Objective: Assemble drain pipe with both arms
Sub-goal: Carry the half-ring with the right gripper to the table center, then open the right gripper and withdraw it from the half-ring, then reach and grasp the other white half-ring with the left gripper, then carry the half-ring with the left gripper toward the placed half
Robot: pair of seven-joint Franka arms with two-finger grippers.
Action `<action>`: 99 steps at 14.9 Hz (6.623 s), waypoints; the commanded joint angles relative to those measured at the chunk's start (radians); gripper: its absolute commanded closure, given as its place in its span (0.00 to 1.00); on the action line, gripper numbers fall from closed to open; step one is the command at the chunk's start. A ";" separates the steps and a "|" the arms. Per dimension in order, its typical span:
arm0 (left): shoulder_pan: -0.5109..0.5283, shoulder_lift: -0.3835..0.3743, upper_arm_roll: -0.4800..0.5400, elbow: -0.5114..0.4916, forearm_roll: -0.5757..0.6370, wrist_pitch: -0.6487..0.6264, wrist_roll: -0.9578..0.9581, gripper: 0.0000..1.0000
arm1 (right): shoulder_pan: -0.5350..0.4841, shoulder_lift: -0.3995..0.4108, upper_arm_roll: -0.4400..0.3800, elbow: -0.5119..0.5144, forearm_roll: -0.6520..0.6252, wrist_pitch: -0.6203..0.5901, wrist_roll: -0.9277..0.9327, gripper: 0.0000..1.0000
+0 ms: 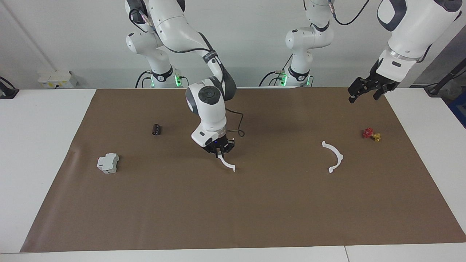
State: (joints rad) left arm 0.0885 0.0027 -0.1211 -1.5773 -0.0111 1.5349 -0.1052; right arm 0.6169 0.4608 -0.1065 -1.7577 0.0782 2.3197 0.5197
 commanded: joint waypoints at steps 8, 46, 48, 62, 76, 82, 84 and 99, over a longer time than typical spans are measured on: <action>0.008 -0.029 -0.002 -0.035 -0.006 0.019 0.002 0.00 | 0.063 0.058 -0.002 0.014 -0.052 0.061 0.068 1.00; 0.068 0.023 -0.003 -0.630 -0.007 0.861 -0.039 0.00 | -0.585 -0.418 -0.016 0.230 -0.135 -0.819 -0.586 0.00; 0.053 0.068 -0.003 -0.630 -0.007 0.911 -0.158 0.00 | -0.589 -0.419 -0.016 0.230 -0.135 -0.821 -0.595 0.00; 0.048 0.194 -0.003 -0.632 -0.007 1.021 -0.203 0.00 | -0.580 -0.461 -0.013 0.205 -0.140 -0.827 -0.659 0.00; -0.064 0.204 -0.002 -0.508 -0.006 0.863 -0.279 1.00 | -0.579 -0.482 0.005 0.162 -0.098 -0.769 -0.602 0.00; -0.344 0.204 -0.002 -0.463 0.152 0.800 -0.753 1.00 | -0.580 -0.482 0.005 0.161 -0.098 -0.770 -0.604 0.00; -0.426 0.211 0.000 -0.448 0.154 0.789 -0.851 1.00 | -0.580 -0.482 0.005 0.161 -0.098 -0.770 -0.604 0.00; -0.546 0.355 -0.005 -0.385 0.250 0.821 -1.054 1.00 | -0.580 -0.482 0.005 0.161 -0.098 -0.773 -0.609 0.00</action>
State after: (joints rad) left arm -0.4311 0.3709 -0.1357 -1.9369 0.2164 2.3485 -1.1389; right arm 0.0441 0.0085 -0.1085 -1.5583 -0.0387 1.5217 -0.1029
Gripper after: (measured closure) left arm 0.824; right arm 0.000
